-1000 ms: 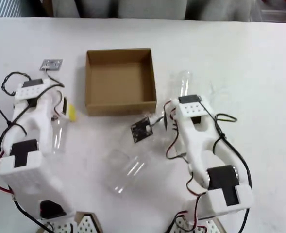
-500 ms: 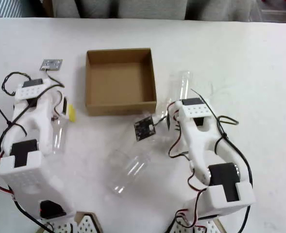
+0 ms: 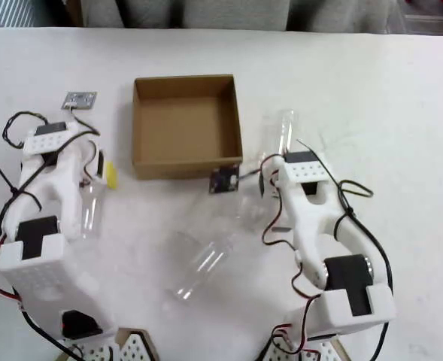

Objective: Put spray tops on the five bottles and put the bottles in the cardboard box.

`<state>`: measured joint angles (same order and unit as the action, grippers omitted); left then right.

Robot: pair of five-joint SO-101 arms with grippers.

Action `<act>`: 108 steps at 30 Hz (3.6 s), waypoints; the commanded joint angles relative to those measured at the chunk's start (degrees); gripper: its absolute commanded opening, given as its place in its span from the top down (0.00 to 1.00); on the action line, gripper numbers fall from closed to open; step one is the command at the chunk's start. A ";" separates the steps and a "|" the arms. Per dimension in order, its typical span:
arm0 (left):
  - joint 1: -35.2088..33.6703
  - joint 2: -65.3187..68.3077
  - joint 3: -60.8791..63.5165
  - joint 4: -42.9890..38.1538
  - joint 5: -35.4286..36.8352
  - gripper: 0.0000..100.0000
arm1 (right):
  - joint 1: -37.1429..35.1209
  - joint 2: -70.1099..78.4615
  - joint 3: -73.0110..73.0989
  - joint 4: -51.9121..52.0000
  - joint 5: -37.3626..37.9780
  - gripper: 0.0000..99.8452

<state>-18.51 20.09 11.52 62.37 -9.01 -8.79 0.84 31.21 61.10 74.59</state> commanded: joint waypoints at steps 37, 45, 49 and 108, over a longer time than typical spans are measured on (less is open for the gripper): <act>-0.40 -0.31 -2.37 -1.14 -0.53 0.90 | 68.44 -18.59 22.86 -39.16 -28.84 0.98; -0.48 -0.40 -2.37 -1.14 -0.53 0.90 | 69.67 -18.59 24.09 -39.96 -23.03 0.85; -0.48 -0.40 -2.29 -1.14 -0.53 0.90 | 70.90 -18.59 24.09 -39.96 -19.43 0.79; -0.57 -0.40 -2.29 -0.97 -0.53 0.90 | 70.11 6.29 -17.49 -5.32 15.47 0.79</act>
<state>-18.51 20.09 11.52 62.37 -9.01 61.01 6.29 17.41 55.65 87.96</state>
